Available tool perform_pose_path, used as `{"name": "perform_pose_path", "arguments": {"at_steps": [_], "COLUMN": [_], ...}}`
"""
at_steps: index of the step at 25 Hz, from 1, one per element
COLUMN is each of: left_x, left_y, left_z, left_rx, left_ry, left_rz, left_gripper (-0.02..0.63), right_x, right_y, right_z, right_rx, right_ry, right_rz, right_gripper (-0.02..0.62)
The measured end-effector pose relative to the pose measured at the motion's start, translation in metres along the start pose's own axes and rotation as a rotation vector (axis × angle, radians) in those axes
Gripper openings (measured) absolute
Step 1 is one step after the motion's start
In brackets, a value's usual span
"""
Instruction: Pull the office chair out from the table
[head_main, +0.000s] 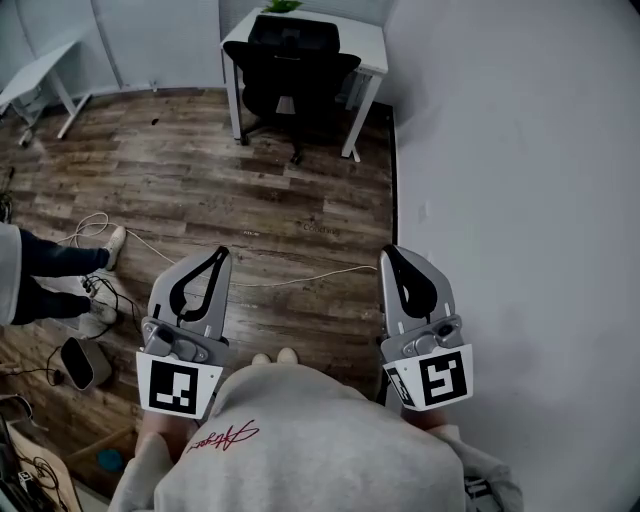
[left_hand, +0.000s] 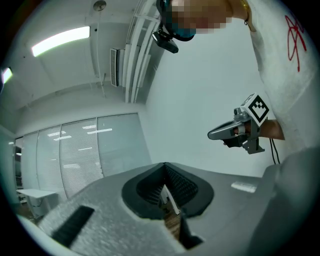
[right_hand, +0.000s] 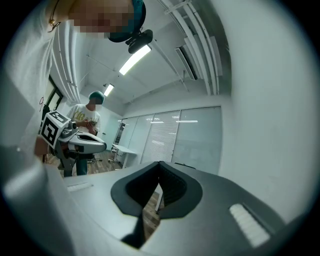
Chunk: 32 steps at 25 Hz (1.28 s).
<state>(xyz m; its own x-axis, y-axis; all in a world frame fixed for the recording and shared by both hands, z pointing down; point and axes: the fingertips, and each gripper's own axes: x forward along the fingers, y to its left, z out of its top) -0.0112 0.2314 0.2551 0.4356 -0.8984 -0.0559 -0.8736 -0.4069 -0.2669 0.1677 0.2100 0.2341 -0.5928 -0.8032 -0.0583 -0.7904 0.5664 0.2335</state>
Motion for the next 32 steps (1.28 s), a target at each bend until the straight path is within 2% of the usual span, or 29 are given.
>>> {"name": "perform_pose_path", "arguments": {"at_steps": [7, 12, 19, 24, 28, 32], "left_x": [0.008, 0.009, 0.015, 0.013, 0.014, 0.020], "left_y": [0.002, -0.011, -0.018, -0.030, -0.024, -0.012], "left_z": [0.010, 0.001, 0.009, 0.000, -0.006, -0.003], "left_rx": [0.006, 0.027, 0.012, 0.014, 0.000, -0.005], "left_ry": [-0.026, 0.011, -0.018, 0.014, 0.035, 0.009], "left_rz": [-0.001, -0.033, -0.009, -0.007, 0.014, 0.035], "left_gripper": [-0.005, -0.005, -0.005, -0.005, -0.005, -0.005], "right_x": [-0.002, -0.006, -0.015, -0.013, -0.004, 0.004], "right_y": [-0.003, -0.006, -0.018, -0.019, -0.022, -0.025], "right_z": [-0.004, -0.006, -0.009, -0.015, -0.015, -0.016], "right_rx": [0.022, 0.018, 0.018, 0.021, 0.024, 0.019], "right_ry": [0.002, -0.003, -0.013, -0.010, -0.020, -0.023], "right_rz": [-0.008, -0.011, -0.014, 0.016, 0.027, 0.024], "right_gripper": [-0.002, -0.002, -0.002, -0.002, -0.002, -0.002]}}
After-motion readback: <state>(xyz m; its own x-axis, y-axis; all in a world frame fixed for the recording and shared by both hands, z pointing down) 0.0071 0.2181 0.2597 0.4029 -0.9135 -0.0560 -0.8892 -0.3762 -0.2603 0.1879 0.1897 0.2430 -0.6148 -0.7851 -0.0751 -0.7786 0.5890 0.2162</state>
